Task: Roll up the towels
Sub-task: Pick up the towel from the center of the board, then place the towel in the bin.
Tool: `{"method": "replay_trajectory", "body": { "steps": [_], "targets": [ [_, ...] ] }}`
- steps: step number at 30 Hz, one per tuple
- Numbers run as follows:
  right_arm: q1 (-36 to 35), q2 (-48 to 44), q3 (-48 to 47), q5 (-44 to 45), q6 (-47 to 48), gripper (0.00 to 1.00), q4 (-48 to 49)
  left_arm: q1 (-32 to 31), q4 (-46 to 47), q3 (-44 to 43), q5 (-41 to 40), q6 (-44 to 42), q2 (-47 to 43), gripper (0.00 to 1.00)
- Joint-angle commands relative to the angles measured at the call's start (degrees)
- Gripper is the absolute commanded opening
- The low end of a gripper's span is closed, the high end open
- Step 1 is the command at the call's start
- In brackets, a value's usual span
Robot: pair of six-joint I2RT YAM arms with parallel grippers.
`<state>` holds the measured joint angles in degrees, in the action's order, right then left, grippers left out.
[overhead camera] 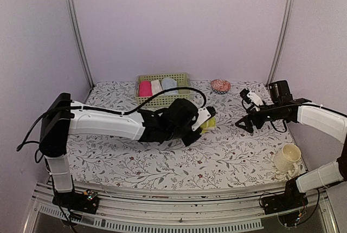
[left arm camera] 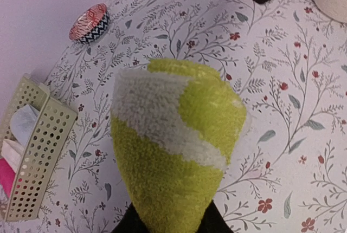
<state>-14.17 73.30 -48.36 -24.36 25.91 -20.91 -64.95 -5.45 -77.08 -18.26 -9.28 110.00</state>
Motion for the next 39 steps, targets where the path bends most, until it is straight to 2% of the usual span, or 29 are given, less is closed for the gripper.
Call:
{"method": "replay_trajectory", "body": {
  "steps": [1, 13, 19, 25, 31, 39],
  "targets": [
    [0.2, 1.13, -1.13, -2.24, -0.28, 0.99, 0.18, 3.46, -2.81, -7.71, -0.5, 5.49, 3.73, 0.0],
    [0.24, 1.93, -1.39, -3.52, -0.32, 0.99, -0.19, 14.66, -13.07, -34.44, -0.69, 17.98, 18.03, 0.0],
    [0.24, 3.58, -1.46, -2.66, 0.0, 0.99, -0.31, 19.39, -12.08, -41.91, 2.2, 26.3, 23.05, 0.0],
    [0.2, 5.39, -1.65, -2.76, 0.02, 0.99, -0.58, 23.47, -15.01, -53.14, 4.8, 32.06, 29.61, 0.0],
    [0.19, 6.67, -1.98, -1.93, 0.17, 0.99, -0.98, 27.38, -13.46, -54.66, 8.8, 41.28, 31.57, 0.0],
    [0.2, 6.67, -1.66, -1.33, 0.6, 0.99, -1.19, 30.01, -7.66, -55.46, 14.78, 47.2, 34.41, 0.0]
  ]
}}
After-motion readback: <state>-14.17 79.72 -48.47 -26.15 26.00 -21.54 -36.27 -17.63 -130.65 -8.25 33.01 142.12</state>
